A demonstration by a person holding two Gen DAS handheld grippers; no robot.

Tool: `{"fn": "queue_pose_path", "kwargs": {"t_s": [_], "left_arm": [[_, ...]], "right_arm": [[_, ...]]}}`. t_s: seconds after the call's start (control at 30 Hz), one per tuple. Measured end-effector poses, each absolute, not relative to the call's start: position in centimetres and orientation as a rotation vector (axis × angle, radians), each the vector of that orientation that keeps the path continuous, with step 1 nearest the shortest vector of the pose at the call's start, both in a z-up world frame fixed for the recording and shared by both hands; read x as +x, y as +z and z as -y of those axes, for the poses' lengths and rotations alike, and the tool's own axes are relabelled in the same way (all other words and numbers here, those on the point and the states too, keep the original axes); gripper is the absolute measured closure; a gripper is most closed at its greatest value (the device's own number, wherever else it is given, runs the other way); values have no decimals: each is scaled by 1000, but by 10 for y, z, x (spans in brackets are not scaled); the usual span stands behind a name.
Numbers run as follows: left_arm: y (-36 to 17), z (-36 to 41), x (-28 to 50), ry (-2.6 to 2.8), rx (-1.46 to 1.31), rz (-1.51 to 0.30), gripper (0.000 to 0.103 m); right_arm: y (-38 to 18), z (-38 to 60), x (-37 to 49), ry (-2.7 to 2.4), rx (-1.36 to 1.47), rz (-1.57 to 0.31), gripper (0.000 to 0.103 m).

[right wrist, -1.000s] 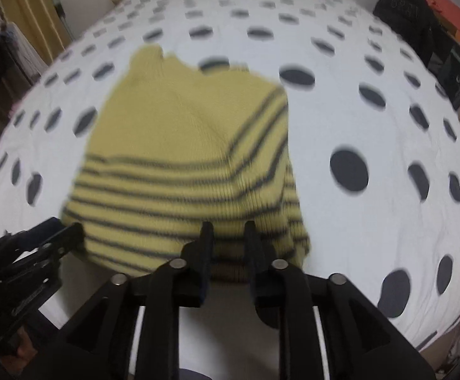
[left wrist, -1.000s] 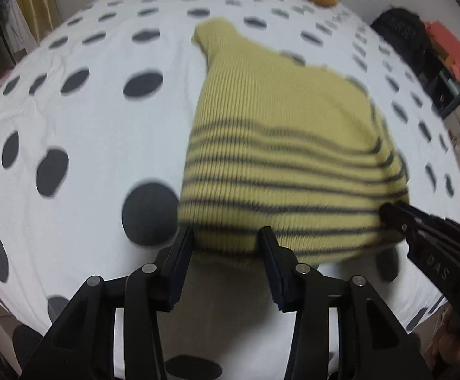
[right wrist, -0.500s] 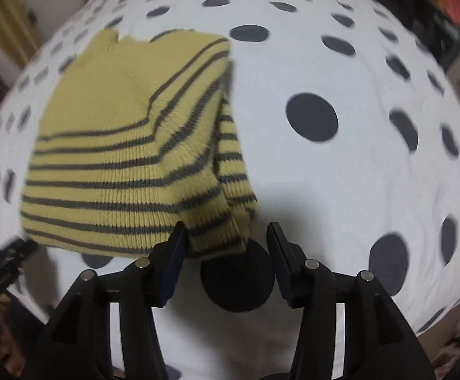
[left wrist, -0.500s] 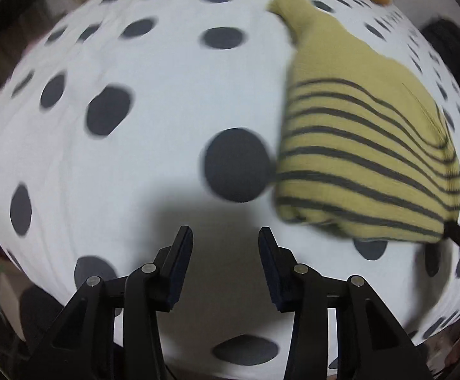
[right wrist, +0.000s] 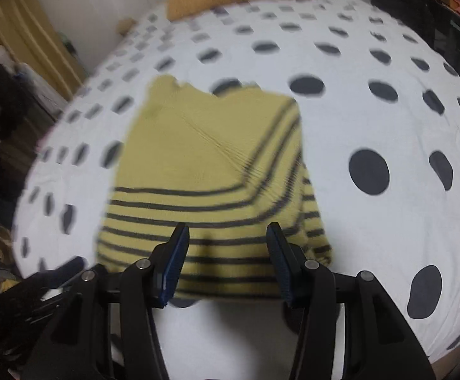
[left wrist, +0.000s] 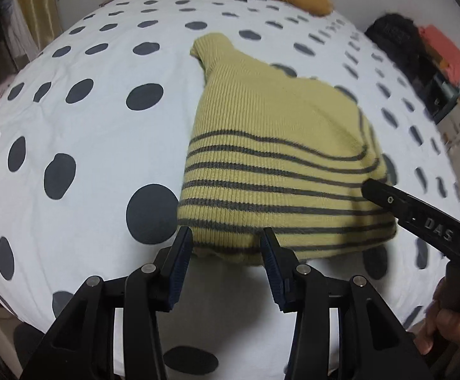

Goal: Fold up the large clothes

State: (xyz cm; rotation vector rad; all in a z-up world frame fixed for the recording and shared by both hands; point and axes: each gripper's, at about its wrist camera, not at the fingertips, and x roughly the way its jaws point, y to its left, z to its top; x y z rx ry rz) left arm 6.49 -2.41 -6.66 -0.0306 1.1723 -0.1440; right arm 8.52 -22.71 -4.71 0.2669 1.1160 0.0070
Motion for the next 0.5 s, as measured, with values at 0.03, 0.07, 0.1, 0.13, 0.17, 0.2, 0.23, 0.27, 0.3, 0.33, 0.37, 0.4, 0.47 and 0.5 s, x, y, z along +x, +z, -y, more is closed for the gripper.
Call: {"fn": "queue_pose_path", "kwargs": {"t_s": [0.03,0.07,0.1,0.13,0.17,0.2,0.23,0.27,0.3,0.33,0.37,0.4,0.47,0.5], "left_arm": [[-74,24,71,-127,-18,-1186,56],[-80,17,76,-123,-37,-1204,52],[-82,11,78,-117,-58,-1218,50],[-79,5,79,-100,-70,-1218,50],[-75,-2,81,-79,-64,-1204,50],[-69,-4,80,-44,-40,-1186,51],[-64,-4,80,-20,-22,-1174,53],[-56,-5,79,-27,-32,-1170,52],[-50,-5,76,-50,-59,-1171,52],[-44,-5,73,-64,-75,-1176,52],[-38,-4,70,-74,-80,-1181,50],[-33,-2,67,-84,-77,-1184,44],[-24,4,61,-86,-50,-1187,41],[-19,6,58,-82,-32,-1179,41]], "right_arm": [[-58,237,88,-17,262,-1139,70],[-64,248,89,-61,253,-1149,77],[-64,258,86,-91,257,-1149,75],[-60,271,81,-132,288,-1144,59],[-55,280,76,-153,319,-1132,57],[-47,285,69,-174,323,-1114,57],[-39,287,64,-187,306,-1105,56],[-31,285,60,-184,300,-1097,56],[-25,281,56,-172,301,-1097,56],[-21,276,54,-163,300,-1105,56],[-17,267,52,-150,296,-1127,55],[-14,258,49,-138,290,-1147,52],[-13,238,46,-130,257,-1170,46],[-9,225,43,-134,219,-1162,44]]}}
